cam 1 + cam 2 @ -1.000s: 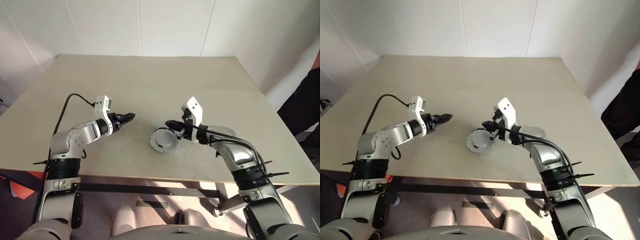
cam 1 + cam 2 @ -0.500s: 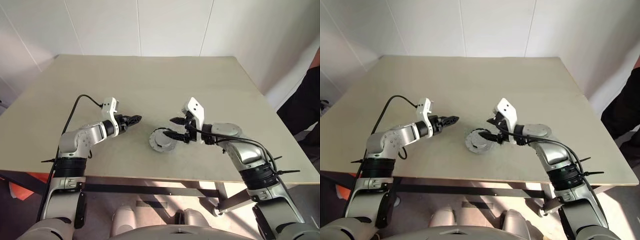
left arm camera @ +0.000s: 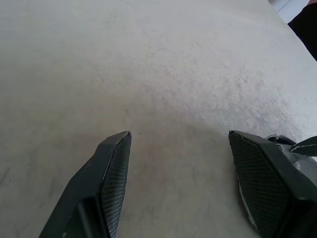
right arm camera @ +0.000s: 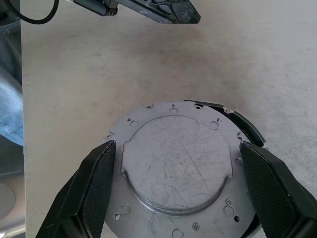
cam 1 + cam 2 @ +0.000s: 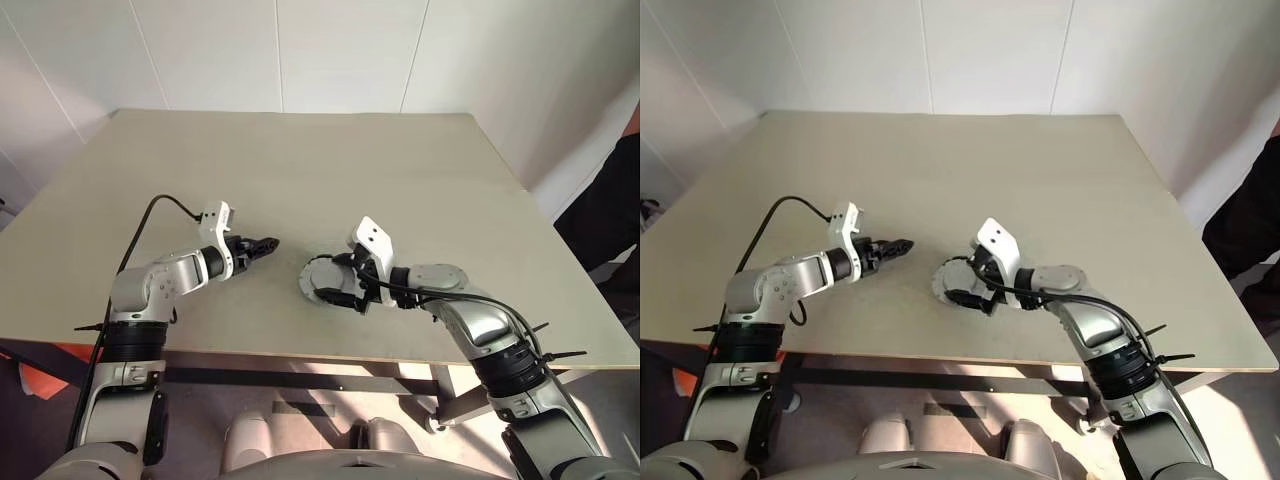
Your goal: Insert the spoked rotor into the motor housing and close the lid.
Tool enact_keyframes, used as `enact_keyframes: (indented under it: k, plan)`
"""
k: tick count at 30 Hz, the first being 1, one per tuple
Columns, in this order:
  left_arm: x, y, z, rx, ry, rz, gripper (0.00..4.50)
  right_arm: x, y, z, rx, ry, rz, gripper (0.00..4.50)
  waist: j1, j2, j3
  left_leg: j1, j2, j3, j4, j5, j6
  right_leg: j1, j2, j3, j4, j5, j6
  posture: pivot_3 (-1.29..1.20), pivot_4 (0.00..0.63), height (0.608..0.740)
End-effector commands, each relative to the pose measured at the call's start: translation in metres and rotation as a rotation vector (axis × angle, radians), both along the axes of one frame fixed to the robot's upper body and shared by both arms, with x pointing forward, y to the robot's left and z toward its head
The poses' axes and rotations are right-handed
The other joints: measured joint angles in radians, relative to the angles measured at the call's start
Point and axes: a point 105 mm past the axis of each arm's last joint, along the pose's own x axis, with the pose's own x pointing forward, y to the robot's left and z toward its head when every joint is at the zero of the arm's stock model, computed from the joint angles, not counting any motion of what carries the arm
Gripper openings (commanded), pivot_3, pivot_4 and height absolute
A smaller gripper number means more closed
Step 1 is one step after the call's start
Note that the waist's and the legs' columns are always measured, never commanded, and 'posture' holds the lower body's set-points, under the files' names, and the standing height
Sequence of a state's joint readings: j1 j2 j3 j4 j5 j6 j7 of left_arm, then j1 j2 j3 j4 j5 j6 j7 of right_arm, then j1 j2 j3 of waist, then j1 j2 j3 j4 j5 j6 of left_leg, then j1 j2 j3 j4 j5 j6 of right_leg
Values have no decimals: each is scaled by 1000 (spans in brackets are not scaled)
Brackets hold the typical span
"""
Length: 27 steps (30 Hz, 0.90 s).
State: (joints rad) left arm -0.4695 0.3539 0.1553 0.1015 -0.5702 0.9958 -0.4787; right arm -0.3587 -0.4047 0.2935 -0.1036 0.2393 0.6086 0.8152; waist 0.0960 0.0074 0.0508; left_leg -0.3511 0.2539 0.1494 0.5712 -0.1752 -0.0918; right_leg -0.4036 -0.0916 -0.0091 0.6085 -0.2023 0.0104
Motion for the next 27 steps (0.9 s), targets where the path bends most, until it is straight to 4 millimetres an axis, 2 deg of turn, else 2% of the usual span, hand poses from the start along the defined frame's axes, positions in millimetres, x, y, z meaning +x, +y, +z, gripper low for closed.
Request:
enact_keyframes:
  k: [1,3,5,7,8,13,16,21,27]
  plan:
    - [2,2,18,-2,-59,-2,3337,-2,4,0,-1,-24,4,4483,0,0,0,0,0,0,0,0,0,0,0,0,0,0,0,0,0,740]
    - [3,2,18,0,-58,-1,3337,0,3,1,0,-33,-5,4313,0,0,0,0,0,0,0,0,0,0,0,0,0,0,0,0,0,740]
    - [3,3,17,2,-56,0,3337,2,2,5,8,-43,-8,3881,0,0,0,0,0,0,0,0,0,0,0,0,0,0,0,0,0,740]
    - [4,3,17,3,-55,2,3337,4,2,10,20,-59,-9,3235,0,0,0,0,0,0,0,0,0,0,0,0,0,0,0,0,0,740]
    - [4,3,16,3,-55,2,3337,4,1,12,22,-64,-9,3095,0,0,0,0,0,0,0,0,0,0,0,0,0,0,0,0,0,740]
    - [6,-1,15,-4,-54,0,3337,6,-1,34,58,-131,15,3096,1,0,0,0,0,0,0,0,0,0,0,0,0,0,0,0,0,740]
    - [6,-3,13,-7,-50,-4,3337,0,2,46,126,-153,67,3096,1,0,0,-1,0,0,0,0,0,0,0,0,0,0,0,0,0,740]
    - [6,-3,11,-5,-48,-6,3337,11,-4,34,68,-173,11,3096,1,0,0,-1,0,0,0,0,0,-1,0,0,-1,0,0,0,0,740]
    - [7,-4,13,-5,-53,-8,3337,14,-1,17,39,-134,-12,3096,0,0,0,-1,0,0,0,0,0,-1,0,0,-1,0,0,0,0,740]
